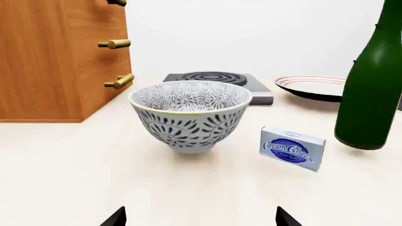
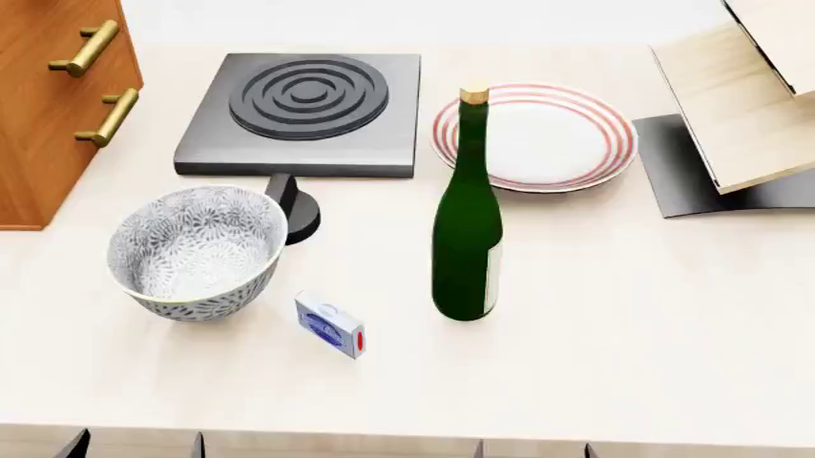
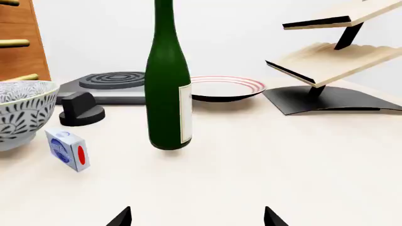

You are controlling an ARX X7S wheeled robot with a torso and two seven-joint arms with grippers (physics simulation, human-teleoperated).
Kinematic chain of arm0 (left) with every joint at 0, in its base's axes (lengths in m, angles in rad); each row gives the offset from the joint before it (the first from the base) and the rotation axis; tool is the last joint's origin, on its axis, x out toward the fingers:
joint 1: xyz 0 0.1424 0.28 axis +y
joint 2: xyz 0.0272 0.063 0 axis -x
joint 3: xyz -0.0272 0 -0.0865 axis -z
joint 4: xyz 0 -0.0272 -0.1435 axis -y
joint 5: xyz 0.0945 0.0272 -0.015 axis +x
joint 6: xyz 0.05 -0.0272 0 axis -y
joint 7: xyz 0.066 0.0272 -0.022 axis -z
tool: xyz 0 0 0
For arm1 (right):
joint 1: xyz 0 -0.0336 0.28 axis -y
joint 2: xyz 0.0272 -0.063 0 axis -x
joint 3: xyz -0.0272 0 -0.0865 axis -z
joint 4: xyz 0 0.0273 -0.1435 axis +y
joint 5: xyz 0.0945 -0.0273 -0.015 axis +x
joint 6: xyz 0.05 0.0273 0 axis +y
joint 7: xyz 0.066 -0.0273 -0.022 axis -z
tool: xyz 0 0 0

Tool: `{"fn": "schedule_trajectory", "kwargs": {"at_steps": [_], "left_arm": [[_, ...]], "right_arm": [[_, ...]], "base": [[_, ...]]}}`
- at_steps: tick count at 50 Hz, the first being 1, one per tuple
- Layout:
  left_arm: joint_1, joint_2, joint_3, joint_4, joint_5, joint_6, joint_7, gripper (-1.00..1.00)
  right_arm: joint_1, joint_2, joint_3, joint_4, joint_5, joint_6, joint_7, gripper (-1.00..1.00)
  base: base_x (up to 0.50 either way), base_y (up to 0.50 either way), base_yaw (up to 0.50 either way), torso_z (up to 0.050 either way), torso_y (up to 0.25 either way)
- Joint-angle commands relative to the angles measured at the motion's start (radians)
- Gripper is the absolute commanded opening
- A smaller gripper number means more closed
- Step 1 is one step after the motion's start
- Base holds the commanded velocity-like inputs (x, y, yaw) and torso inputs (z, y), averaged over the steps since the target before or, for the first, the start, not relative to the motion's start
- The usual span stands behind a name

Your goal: Put the bowl on the top of the cabinet.

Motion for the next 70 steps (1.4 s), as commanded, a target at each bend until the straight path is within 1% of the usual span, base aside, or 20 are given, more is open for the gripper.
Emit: {"fn": "schedule_trajectory", "kwargs": {"at_steps": [1,3,9,13,15,17,18,22,25,30,36,46,50,61,62,70], "left_arm": [[0.002,-0.013,0.016,0.013,-0.013,-0.011,-0.016,1.00],[-0.006,-0.021,0.027,-0.011,0.001,0.006,-0.050,1.00],[-0.008,-0.035,0.041,-0.012,-0.021,0.006,-0.070,1.00],[0.010,-0.046,0.050,0.072,-0.033,-0.038,-0.080,1.00],[0.022,-0.053,0.059,0.153,-0.028,-0.071,-0.090,1.00],[0.030,-0.060,0.066,0.215,-0.032,-0.104,-0.090,1.00],[0.044,-0.062,0.070,0.282,-0.028,-0.119,-0.096,1.00],[0.043,-0.071,0.083,0.376,-0.031,-0.182,-0.102,1.00],[0.034,-0.077,0.091,0.413,-0.026,-0.212,-0.111,1.00],[0.009,-0.093,0.105,0.536,-0.010,-0.301,-0.123,1.00],[0.002,-0.101,0.106,0.541,-0.024,-0.303,-0.127,1.00],[-0.003,-0.110,0.110,0.547,-0.030,-0.309,-0.147,1.00],[0.000,-0.115,0.114,0.553,-0.035,-0.307,-0.152,1.00],[0.004,-0.125,0.115,0.567,-0.051,-0.308,-0.171,1.00],[0.011,-0.128,0.114,0.565,-0.053,-0.291,-0.171,1.00],[0.008,-0.137,0.117,0.571,-0.064,-0.299,-0.178,1.00]], "right_arm": [[-0.003,0.044,-0.053,-0.020,0.044,0.015,0.053,1.00],[0.008,0.049,-0.065,0.020,0.038,0.012,0.057,1.00],[0.016,0.063,-0.097,0.002,0.014,0.061,0.074,1.00],[0.001,0.075,-0.101,-0.080,0.011,0.112,0.086,1.00],[-0.015,0.088,-0.098,-0.195,0.019,0.172,0.083,1.00],[-0.024,0.095,-0.098,-0.246,0.016,0.181,0.089,1.00],[-0.035,0.101,-0.093,-0.327,0.031,0.223,0.083,1.00],[-0.054,0.121,-0.104,-0.469,0.029,0.287,0.081,1.00],[-0.053,0.130,-0.112,-0.514,0.022,0.308,0.084,1.00],[-0.029,0.136,-0.113,-0.583,0.028,0.363,0.090,1.00],[-0.018,0.142,-0.117,-0.620,0.033,0.382,0.095,1.00],[-0.022,0.143,-0.105,-0.589,0.065,0.358,0.103,1.00],[-0.016,0.132,-0.083,-0.595,0.098,0.398,0.116,1.00],[-0.021,0.141,-0.094,-0.586,0.096,0.381,0.133,1.00],[-0.020,0.136,-0.092,-0.585,0.109,0.386,0.132,1.00],[-0.017,0.145,-0.104,-0.589,0.107,0.387,0.141,1.00]], "base": [[0.00,0.00,0.00,0.000,0.000],[0.00,0.00,0.00,0.000,0.000],[0.00,0.00,0.00,0.000,0.000],[0.00,0.00,0.00,0.000,0.000],[0.00,0.00,0.00,0.000,0.000],[0.00,0.00,0.00,0.000,0.000],[0.00,0.00,0.00,0.000,0.000],[0.00,0.00,0.00,0.000,0.000],[0.00,0.00,0.00,0.000,0.000],[0.00,0.00,0.00,0.000,0.000],[0.00,0.00,0.00,0.000,0.000],[0.00,0.00,0.00,0.000,0.000],[0.00,0.00,0.00,0.000,0.000],[0.00,0.00,0.00,0.000,0.000],[0.00,0.50,0.00,0.000,0.000],[0.00,0.47,0.00,0.000,0.000]]}}
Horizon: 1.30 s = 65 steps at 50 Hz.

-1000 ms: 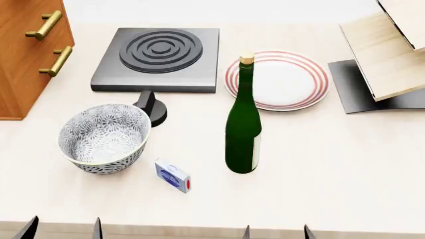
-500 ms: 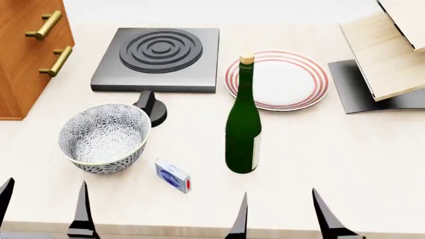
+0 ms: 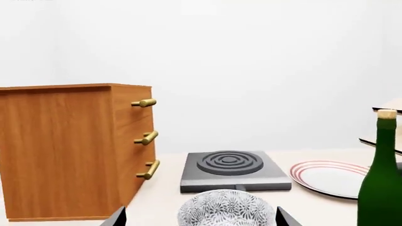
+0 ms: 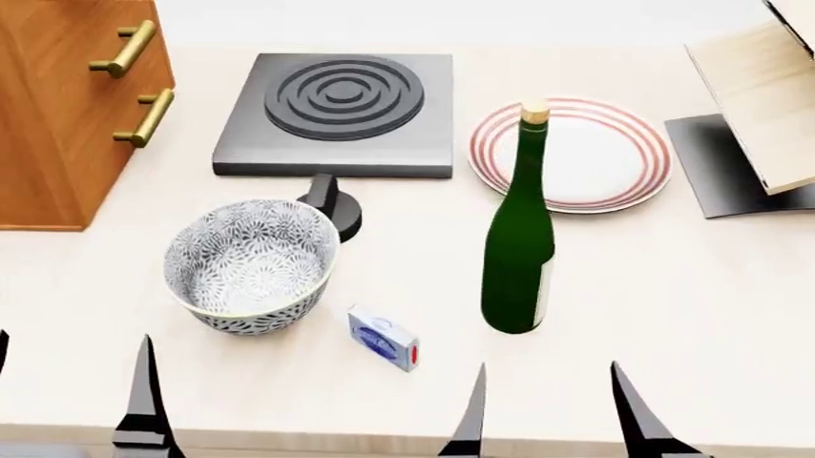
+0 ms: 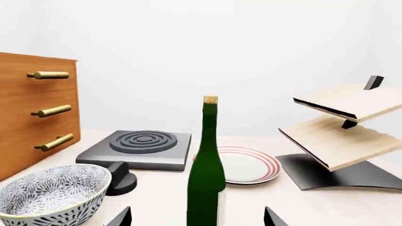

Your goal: Put the bowl on the top of the cabinet.

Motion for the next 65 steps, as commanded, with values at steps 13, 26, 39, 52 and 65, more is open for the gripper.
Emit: {"fn": "schedule_trajectory", "kwargs": {"at_steps": [13,26,39,52,65], "left_arm": [[0.000,-0.028,0.013,0.021,-0.021,-0.007,-0.024,1.00],[-0.010,-0.037,0.026,0.041,-0.025,-0.030,-0.038,1.00],[-0.007,-0.047,0.026,0.029,-0.039,-0.014,-0.046,1.00],[-0.012,-0.055,0.033,0.036,-0.047,-0.022,-0.056,1.00],[-0.012,-0.065,0.038,0.041,-0.061,-0.023,-0.060,1.00]], "right_arm": [[0.013,0.012,-0.036,0.019,0.009,-0.002,0.023,1.00],[0.009,0.028,-0.048,0.013,0.019,-0.005,0.025,1.00],[0.011,0.034,-0.052,0.023,0.028,-0.011,0.035,1.00],[0.016,0.041,-0.059,0.028,0.031,-0.016,0.048,1.00],[0.018,0.051,-0.072,0.030,0.028,-0.023,0.056,1.00]], "base": [[0.00,0.14,0.00,0.000,0.000],[0.00,0.50,0.00,0.000,0.000],[0.00,0.23,0.00,0.000,0.000],[0.00,0.39,0.00,0.000,0.000],[0.00,0.50,0.00,0.000,0.000]]}}
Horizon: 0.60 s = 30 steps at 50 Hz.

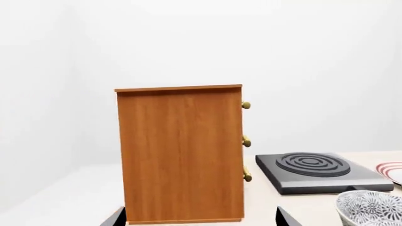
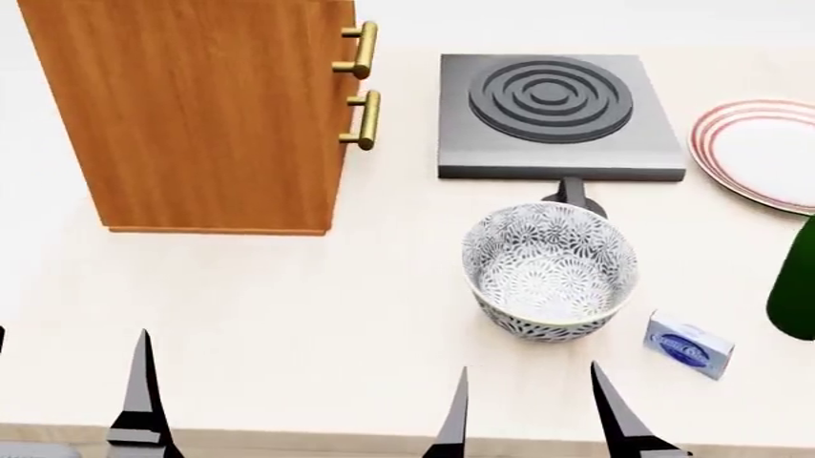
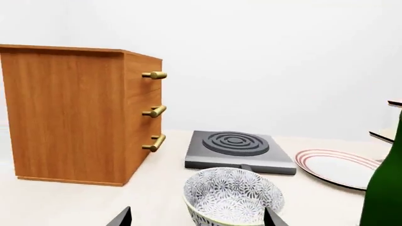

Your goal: Put the bowl on the top of the cabinet.

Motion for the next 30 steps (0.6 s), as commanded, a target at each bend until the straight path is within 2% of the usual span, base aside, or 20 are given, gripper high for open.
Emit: {"fn": "schedule_trajectory", "kwargs": {"at_steps": [1,8,19,30], "left_arm": [[-0.004,-0.008,0.004,0.008,-0.011,-0.007,-0.006,1.00],[-0.002,-0.012,0.008,0.006,-0.013,-0.004,-0.011,1.00],[-0.001,-0.021,0.011,-0.001,-0.023,0.005,-0.022,1.00],[-0.002,-0.033,0.020,-0.004,-0.032,0.010,-0.036,1.00]], "right_arm": [[0.002,0.008,-0.009,-0.003,0.000,-0.001,0.009,1.00],[0.001,0.016,-0.021,0.002,-0.005,-0.010,0.011,1.00],[0.001,0.021,-0.023,0.010,0.006,-0.021,0.016,1.00],[0.001,0.028,-0.032,0.016,0.008,-0.023,0.025,1.00]], "base": [[0.00,0.50,0.00,0.000,0.000],[0.00,0.47,0.00,0.000,0.000],[0.00,0.17,0.00,0.000,0.000],[0.00,0.45,0.00,0.000,0.000]]}}
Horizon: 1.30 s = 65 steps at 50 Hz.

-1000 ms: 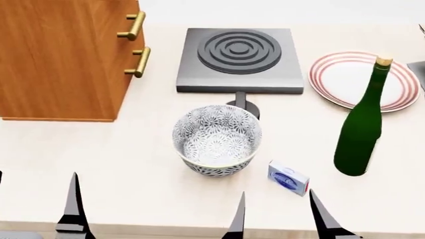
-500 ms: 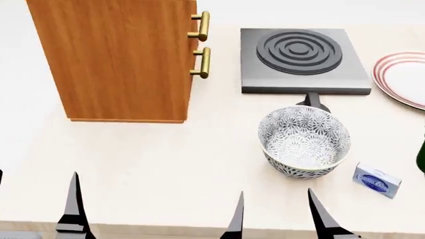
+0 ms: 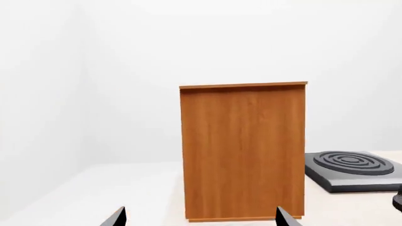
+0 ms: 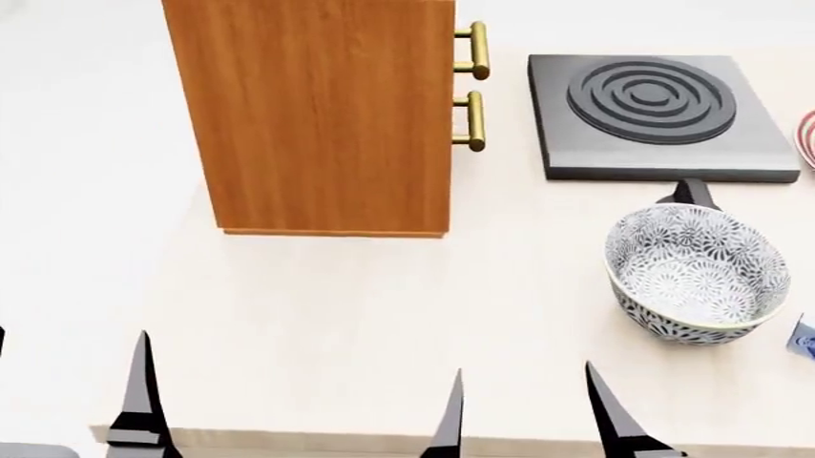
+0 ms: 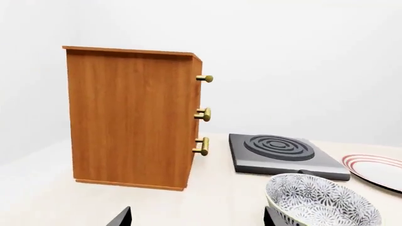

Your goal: Put the bowl on the top of the cabinet.

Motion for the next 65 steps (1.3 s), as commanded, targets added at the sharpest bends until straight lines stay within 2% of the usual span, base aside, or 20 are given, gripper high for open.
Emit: {"fn": "schedule_trajectory", "kwargs": {"at_steps": [1,15,36,60,65], "left_arm": [[-0.001,-0.011,0.007,-0.002,-0.011,0.004,-0.013,1.00],[-0.001,-0.024,0.019,-0.004,-0.019,0.011,-0.028,1.00],[-0.004,-0.039,0.033,-0.010,-0.029,0.019,-0.046,1.00],[-0.003,-0.053,0.042,-0.009,-0.048,0.025,-0.060,1.00],[-0.002,-0.056,0.045,-0.016,-0.049,0.035,-0.062,1.00]], "right_arm": [[-0.001,0.008,-0.010,0.007,0.002,-0.003,0.008,1.00],[-0.003,0.014,-0.007,-0.002,0.020,-0.001,0.024,1.00],[0.001,0.022,-0.016,0.017,0.029,-0.014,0.040,1.00],[-0.003,0.038,-0.034,0.014,0.027,-0.005,0.061,1.00],[-0.002,0.040,-0.035,0.014,0.030,-0.005,0.064,1.00]], "base": [[0.00,0.00,0.00,0.000,0.000],[0.02,0.01,0.00,0.000,0.000],[0.47,0.12,0.00,0.000,0.000],[0.03,0.01,0.00,0.000,0.000],[0.44,0.11,0.00,0.000,0.000]]}}
